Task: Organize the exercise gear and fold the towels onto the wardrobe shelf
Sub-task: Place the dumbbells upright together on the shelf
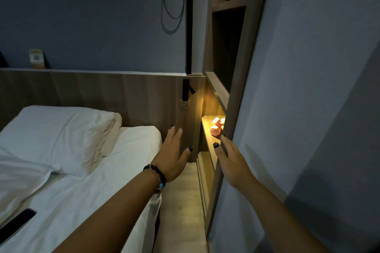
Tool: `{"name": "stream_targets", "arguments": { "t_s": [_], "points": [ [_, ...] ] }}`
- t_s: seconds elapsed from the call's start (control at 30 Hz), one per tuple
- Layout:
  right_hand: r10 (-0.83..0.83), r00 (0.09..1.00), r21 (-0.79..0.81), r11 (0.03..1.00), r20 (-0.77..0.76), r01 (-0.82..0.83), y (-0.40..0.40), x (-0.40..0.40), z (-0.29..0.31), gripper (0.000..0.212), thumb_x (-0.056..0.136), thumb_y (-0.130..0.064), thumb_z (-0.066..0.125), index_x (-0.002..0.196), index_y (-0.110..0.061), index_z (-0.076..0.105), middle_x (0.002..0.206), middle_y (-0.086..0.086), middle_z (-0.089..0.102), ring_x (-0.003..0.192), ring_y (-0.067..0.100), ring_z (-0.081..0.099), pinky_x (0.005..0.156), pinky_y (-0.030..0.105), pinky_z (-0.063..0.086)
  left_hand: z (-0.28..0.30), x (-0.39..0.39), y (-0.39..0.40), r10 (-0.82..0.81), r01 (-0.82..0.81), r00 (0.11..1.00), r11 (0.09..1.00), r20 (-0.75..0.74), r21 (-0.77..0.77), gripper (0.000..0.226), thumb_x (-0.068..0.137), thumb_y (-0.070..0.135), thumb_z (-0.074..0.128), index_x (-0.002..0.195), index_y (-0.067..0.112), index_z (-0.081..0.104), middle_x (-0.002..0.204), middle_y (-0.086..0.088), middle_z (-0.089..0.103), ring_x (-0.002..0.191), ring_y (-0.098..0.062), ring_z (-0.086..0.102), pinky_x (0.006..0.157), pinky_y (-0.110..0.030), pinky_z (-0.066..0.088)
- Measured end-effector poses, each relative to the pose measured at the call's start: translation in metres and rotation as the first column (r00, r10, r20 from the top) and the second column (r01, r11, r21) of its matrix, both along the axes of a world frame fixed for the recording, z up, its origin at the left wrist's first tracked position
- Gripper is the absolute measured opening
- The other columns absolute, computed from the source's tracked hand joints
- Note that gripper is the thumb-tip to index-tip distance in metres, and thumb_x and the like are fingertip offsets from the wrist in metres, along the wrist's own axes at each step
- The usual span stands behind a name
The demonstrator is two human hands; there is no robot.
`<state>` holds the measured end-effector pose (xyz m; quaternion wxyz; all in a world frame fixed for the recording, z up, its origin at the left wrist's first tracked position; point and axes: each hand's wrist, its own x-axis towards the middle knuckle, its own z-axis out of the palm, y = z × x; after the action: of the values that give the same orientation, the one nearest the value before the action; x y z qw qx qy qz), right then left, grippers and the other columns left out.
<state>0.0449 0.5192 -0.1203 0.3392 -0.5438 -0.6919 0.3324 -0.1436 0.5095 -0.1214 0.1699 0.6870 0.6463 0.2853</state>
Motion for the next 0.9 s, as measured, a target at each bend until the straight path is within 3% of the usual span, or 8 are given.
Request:
{"name": "stream_targets", "arguments": {
  "t_s": [0.23, 0.43, 0.53, 0.63, 0.7, 0.9],
  "points": [
    [-0.066, 0.992, -0.143, 0.988, -0.107, 0.051, 0.08, -0.018, -0.029, 0.05, 0.104, -0.036, 0.031, 0.151, -0.019, 0.026, 0.156, 0.0, 0.027, 0.143, 0.016, 0.023, 0.106, 0.027, 0.021, -0.03, -0.02, 0.078, -0.046, 0.046, 0.999, 0.998, 0.008, -0.033, 0.071, 0.101, 0.032, 0.044, 0.154, 0.019, -0.002, 0.163, 0.002, -0.002, 0.15, -0.016, 0.0, 0.118, -0.03, 0.011],
    [-0.079, 0.995, -0.187, 0.98, -0.055, 0.067, 0.158, -0.043, -0.052, 0.05, 0.104, -0.036, 0.031, 0.151, -0.02, 0.025, 0.158, -0.001, 0.024, 0.144, 0.016, 0.022, 0.103, 0.026, 0.023, -0.052, -0.051, 0.168, -0.092, 0.092, 0.996, 0.992, -0.001, -0.081, 0.066, 0.102, 0.033, 0.041, 0.154, 0.019, 0.003, 0.163, 0.002, -0.001, 0.149, -0.015, -0.001, 0.117, -0.028, 0.01],
    [-0.105, 0.994, -0.194, 0.976, -0.009, 0.101, 0.208, -0.059, -0.058, 0.051, 0.103, -0.038, 0.032, 0.151, -0.023, 0.024, 0.158, -0.003, 0.022, 0.144, 0.017, 0.021, 0.109, 0.031, 0.024, -0.057, -0.071, 0.221, -0.108, 0.111, 0.993, 0.99, 0.048, -0.083, 0.066, 0.102, 0.032, 0.041, 0.154, 0.019, 0.003, 0.163, 0.001, 0.001, 0.149, -0.015, -0.001, 0.12, -0.033, 0.013],
    [-0.135, 0.991, -0.202, 0.97, 0.021, 0.137, 0.257, -0.074, -0.062, 0.051, 0.102, -0.039, 0.036, 0.151, -0.026, 0.026, 0.158, -0.004, 0.023, 0.144, 0.017, 0.022, 0.111, 0.035, 0.026, -0.058, -0.091, 0.268, -0.106, 0.121, 0.989, 0.981, 0.106, -0.15, 0.067, 0.101, 0.034, 0.042, 0.154, 0.023, 0.002, 0.162, -0.003, 0.0, 0.149, -0.021, 0.012, 0.119, -0.04, 0.024],
    [-0.158, 0.987, -0.186, 0.97, 0.021, 0.159, 0.29, -0.083, -0.063, 0.051, 0.101, -0.04, 0.039, 0.15, -0.03, 0.028, 0.157, -0.005, 0.025, 0.143, 0.017, 0.025, 0.11, 0.037, 0.029, -0.058, -0.101, 0.301, -0.121, 0.136, 0.988, 0.975, 0.095, -0.174, 0.067, 0.101, 0.037, 0.041, 0.154, 0.026, 0.002, 0.162, -0.004, -0.001, 0.147, -0.022, 0.018, 0.118, -0.037, 0.026],
    [-0.188, 0.981, -0.206, 0.96, 0.037, 0.192, 0.37, -0.095, -0.073, 0.055, 0.1, -0.037, 0.045, 0.151, -0.027, 0.026, 0.158, -0.004, 0.022, 0.145, 0.017, 0.021, 0.111, 0.036, 0.029, -0.065, -0.105, 0.389, -0.216, 0.217, 0.976, 0.964, 0.025, -0.156, 0.064, 0.102, 0.035, 0.039, 0.154, 0.021, 0.004, 0.162, 0.001, 0.004, 0.149, -0.011, -0.001, 0.117, -0.029, 0.016]
  ]
}}
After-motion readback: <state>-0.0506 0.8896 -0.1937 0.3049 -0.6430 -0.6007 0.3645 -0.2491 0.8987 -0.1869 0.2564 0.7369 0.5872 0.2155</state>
